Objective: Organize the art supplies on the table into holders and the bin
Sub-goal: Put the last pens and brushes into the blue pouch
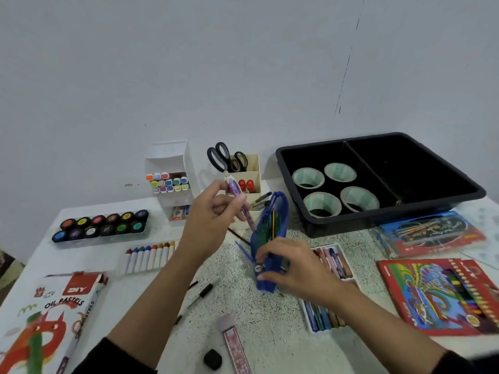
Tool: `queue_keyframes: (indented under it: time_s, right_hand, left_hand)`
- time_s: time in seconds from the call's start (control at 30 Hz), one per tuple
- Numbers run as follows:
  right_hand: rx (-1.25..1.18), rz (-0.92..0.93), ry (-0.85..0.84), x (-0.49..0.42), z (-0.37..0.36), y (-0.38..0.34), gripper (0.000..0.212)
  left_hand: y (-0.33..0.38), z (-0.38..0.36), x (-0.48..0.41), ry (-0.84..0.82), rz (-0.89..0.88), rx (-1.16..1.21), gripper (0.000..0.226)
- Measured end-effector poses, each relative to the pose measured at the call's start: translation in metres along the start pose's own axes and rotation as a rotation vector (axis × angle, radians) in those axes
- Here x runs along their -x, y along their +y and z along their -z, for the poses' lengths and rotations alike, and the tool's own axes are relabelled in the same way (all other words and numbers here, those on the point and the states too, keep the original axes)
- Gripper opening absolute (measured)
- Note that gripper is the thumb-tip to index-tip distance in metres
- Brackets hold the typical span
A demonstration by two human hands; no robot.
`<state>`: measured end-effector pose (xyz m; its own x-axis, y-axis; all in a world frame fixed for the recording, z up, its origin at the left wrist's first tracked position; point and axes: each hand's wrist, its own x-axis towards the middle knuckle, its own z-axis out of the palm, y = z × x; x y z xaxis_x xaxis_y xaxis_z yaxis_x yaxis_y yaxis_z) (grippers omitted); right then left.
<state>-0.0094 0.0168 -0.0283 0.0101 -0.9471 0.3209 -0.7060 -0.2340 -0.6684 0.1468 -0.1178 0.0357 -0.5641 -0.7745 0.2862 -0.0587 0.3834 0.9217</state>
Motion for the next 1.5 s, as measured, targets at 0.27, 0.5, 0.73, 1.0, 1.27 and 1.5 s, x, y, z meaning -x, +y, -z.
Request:
queue_keyframes:
  time_s: [0.27, 0.5, 0.73, 1.0, 1.27, 1.5]
  right_hand:
    - [0.013, -0.031, 0.025, -0.001, 0.005, 0.004, 0.028]
    - [0.026, 0.008, 0.019, -0.002, 0.013, 0.004, 0.014]
    - [0.036, -0.008, 0.002, 0.003, 0.017, 0.009, 0.020]
    - [0.085, -0.058, -0.123, -0.010, 0.020, 0.004, 0.004]
    - [-0.098, -0.218, 0.090, -0.020, 0.020, 0.000, 0.019]
    - [-0.018, -0.243, 0.124, -0.025, 0.033, 0.006, 0.010]
  left_hand:
    - [-0.015, -0.041, -0.025, -0.129, 0.088, -0.114, 0.020]
    - [-0.034, -0.051, -0.029, -0.221, 0.035, -0.522, 0.023]
    - [-0.037, -0.016, -0.002, -0.188, 0.106, -0.566, 0.015]
    - [-0.051, -0.021, 0.044, -0.519, 0.179, -0.426, 0.040]
    - [-0.068, -0.046, 0.053, -0.246, -0.035, -0.457, 0.032]
    - [-0.058, -0.064, 0.050, -0.184, -0.151, -0.485, 0.035]
